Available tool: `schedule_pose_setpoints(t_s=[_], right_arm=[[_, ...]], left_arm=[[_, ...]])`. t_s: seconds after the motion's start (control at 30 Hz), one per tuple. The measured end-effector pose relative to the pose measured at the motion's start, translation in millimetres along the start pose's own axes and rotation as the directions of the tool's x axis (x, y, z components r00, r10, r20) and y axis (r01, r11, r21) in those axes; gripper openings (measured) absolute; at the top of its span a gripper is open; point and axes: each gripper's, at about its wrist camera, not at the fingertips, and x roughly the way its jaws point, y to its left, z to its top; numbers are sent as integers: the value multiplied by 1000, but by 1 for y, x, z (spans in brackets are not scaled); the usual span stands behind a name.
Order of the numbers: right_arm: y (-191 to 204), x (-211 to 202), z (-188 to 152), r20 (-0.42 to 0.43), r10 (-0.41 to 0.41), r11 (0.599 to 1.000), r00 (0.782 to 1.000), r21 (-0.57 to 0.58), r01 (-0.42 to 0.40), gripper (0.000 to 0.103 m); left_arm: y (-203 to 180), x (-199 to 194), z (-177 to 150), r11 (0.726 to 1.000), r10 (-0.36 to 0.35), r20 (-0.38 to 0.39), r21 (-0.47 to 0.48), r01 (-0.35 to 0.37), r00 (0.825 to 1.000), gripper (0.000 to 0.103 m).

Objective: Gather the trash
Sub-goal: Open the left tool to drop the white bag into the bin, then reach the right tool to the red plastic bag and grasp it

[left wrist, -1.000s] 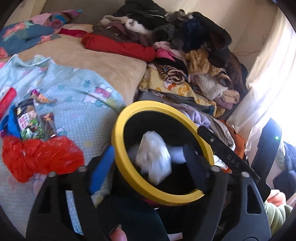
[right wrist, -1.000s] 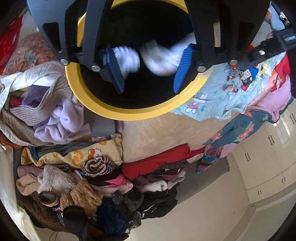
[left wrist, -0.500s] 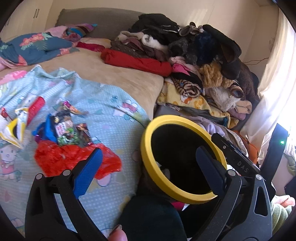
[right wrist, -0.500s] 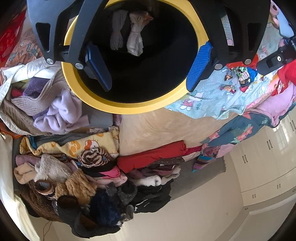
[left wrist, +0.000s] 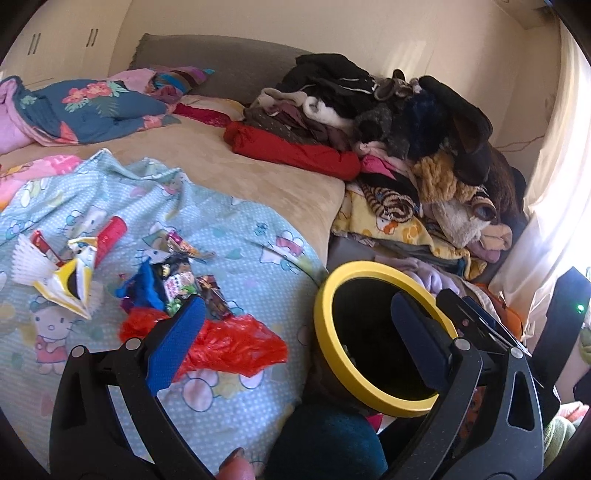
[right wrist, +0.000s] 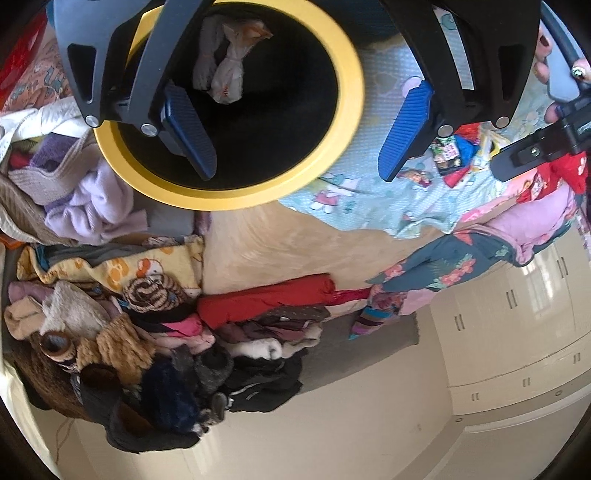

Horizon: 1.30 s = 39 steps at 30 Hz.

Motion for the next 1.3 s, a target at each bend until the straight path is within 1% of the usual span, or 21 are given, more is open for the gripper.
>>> schedule_pose_setpoints(t_s=[0.2, 0.57, 1.0, 1.3], right_arm=[[25, -7, 3, 13, 59, 997, 998, -52, -58, 90], [67, -15, 6, -2, 164, 980, 986, -109, -164, 94], [102, -16, 2, -28, 232, 960, 972, -156, -233, 95], [130, -2, -6, -90, 269, 940, 959, -191, -282, 96]], left_arm=[[12, -10, 7, 999, 28, 32, -22, -28, 999, 92], [36, -29, 17, 996, 68, 84, -64, -63, 994, 92], [67, -44, 23, 987, 118, 120, -124, -103, 986, 92], [100, -51, 25, 971, 176, 131, -185, -150, 976, 92]])
